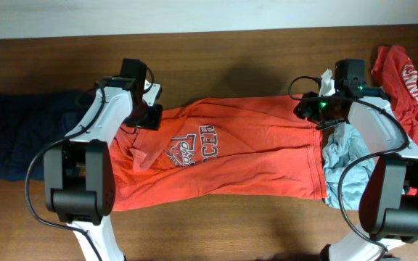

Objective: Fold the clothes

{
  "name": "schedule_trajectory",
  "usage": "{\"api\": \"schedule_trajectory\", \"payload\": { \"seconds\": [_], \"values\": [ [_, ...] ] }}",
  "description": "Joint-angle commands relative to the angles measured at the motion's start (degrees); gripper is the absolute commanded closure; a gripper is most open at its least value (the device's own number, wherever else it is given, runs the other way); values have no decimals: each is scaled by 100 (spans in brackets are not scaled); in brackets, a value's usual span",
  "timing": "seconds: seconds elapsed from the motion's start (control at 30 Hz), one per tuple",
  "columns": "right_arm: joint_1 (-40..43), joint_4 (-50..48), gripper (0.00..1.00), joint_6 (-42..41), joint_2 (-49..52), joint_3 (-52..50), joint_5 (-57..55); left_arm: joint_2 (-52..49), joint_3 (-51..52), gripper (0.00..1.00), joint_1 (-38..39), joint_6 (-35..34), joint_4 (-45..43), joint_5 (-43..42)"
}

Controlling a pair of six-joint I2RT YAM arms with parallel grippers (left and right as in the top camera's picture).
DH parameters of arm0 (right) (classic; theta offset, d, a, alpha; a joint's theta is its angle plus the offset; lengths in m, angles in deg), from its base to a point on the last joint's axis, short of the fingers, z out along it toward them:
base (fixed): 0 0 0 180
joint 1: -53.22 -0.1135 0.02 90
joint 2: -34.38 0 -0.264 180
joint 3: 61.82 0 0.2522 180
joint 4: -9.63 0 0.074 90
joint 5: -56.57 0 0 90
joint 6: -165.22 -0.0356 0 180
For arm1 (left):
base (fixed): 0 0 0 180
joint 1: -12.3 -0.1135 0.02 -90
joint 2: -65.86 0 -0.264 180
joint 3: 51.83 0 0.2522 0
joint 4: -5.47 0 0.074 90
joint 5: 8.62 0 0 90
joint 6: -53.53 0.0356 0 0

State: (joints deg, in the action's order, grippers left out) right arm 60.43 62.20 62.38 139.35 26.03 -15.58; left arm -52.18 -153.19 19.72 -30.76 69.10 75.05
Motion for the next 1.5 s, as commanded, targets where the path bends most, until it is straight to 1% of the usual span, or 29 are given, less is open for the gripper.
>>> {"api": "schedule_trajectory", "payload": {
  "seconds": [0.0, 0.07, 0.27, 0.37, 0.4, 0.47, 0.6, 0.67, 0.77, 0.83, 1.1, 1.3, 1.37, 1.43, 1.47],
  "values": [
    [33, 0, 47, 39, 44, 72, -50, -20, -42, 55, -20, 267, 138, -197],
    [33, 0, 47, 39, 44, 72, -50, -20, -42, 55, -57, 66, 197, 131],
    [33, -2, 47, 39, 44, 72, -50, -116, -42, 55, -216, 35, 61, 160],
    [33, 2, 47, 39, 44, 72, -50, -365, -42, 55, -234, 37, 74, -140],
    [33, 7, 47, 39, 44, 72, -50, -509, -42, 58, -234, 42, 168, -437],
    [33, 2, 47, 39, 44, 72, -50, -619, -42, 63, -223, 63, 249, -723],
    [33, -2, 47, 39, 44, 72, -52, -597, -44, 65, -223, 131, 269, -1182],
    [33, -2, 47, 39, 44, 72, -50, -509, -48, 68, -223, 131, 319, -1355],
    [33, -2, 47, 39, 44, 72, -52, -295, -48, 72, -223, 131, 476, -1366],
    [33, -4, 47, 39, 44, 72, -52, -70, -48, 76, -223, 133, 603, -1338],
    [33, -17, 47, 39, 44, 72, -52, 660, -48, 77, -216, 129, 791, -1130],
    [33, -24, 47, 39, 44, 72, -52, 750, -48, 77, -42, 129, 1200, -1303],
    [33, -22, 47, 39, 44, 72, -52, 750, -48, 77, 76, 105, 1217, -981],
    [33, -20, 47, 39, 44, 72, -52, 750, -48, 76, 107, -361, 1126, -35],
    [33, -20, 47, 39, 44, 72, -50, 750, -48, 73, 98, -505, 1038, 358]
  ]
}}
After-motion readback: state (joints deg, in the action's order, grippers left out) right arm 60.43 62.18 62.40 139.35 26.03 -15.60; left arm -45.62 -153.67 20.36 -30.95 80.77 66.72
